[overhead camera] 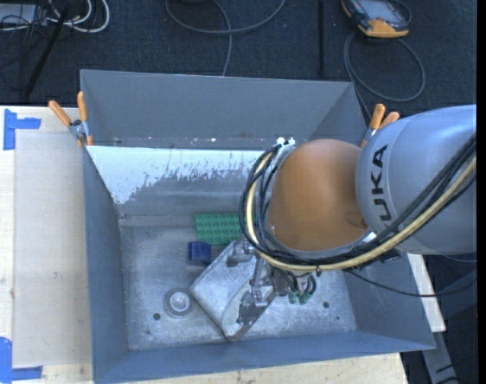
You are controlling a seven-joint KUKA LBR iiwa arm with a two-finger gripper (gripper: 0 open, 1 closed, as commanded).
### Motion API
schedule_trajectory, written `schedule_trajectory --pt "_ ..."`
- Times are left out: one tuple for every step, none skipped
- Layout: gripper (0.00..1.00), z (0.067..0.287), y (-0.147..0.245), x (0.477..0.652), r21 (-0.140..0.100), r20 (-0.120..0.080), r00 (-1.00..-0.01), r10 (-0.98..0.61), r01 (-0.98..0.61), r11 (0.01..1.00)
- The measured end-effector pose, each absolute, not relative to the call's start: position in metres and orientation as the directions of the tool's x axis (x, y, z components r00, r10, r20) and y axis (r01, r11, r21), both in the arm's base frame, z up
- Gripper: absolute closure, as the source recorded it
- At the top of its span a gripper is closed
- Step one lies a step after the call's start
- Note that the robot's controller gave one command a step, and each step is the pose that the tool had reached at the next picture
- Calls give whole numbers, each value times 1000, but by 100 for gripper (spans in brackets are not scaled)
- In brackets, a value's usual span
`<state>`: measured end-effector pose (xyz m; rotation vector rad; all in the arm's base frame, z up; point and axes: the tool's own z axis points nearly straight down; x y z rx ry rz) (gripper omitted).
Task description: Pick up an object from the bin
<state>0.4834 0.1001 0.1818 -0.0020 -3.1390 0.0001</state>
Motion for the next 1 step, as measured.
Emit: schedule_trajectory --pt "0 118 96 532 0 -5 -855 -519 -519 855"
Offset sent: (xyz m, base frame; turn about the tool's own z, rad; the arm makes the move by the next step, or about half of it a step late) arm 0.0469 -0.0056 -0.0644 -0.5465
